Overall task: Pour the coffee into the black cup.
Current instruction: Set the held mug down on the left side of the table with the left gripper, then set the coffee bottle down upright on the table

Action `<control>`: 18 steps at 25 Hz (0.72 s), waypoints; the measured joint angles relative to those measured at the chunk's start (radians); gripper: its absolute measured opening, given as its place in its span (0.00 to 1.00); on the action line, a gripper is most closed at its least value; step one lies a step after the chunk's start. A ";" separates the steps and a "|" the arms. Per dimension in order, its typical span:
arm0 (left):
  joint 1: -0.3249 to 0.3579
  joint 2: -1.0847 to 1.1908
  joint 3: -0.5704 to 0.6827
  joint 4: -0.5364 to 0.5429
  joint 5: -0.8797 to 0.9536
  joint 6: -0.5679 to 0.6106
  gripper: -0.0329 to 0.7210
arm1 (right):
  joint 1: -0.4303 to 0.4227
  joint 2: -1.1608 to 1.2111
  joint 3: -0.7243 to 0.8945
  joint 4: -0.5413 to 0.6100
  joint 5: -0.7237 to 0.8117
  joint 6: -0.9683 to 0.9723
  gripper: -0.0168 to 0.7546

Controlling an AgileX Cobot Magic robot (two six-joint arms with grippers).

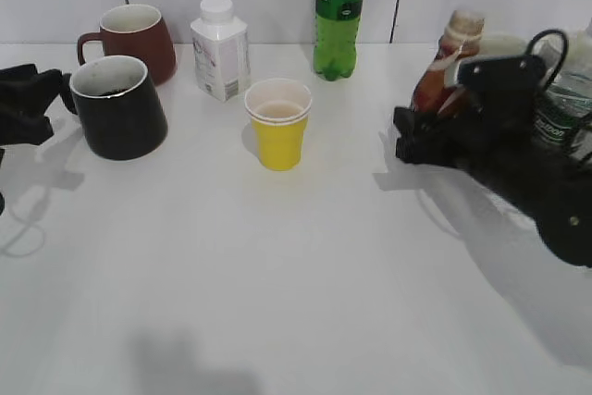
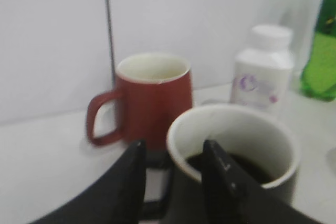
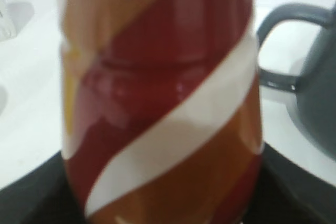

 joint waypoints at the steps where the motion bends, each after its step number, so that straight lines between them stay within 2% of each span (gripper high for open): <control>1: 0.000 -0.009 0.000 0.015 -0.004 0.000 0.42 | 0.000 0.029 -0.006 0.002 -0.008 0.000 0.71; 6: 0.000 -0.029 0.000 0.077 -0.030 -0.001 0.42 | 0.000 0.105 -0.036 0.003 -0.053 -0.003 0.71; 12: 0.000 -0.036 0.000 0.098 -0.031 -0.001 0.42 | 0.000 0.113 -0.041 0.003 -0.064 -0.004 0.72; 18: 0.000 -0.036 0.000 0.102 -0.031 -0.001 0.42 | 0.000 0.082 -0.037 0.004 0.000 -0.004 0.87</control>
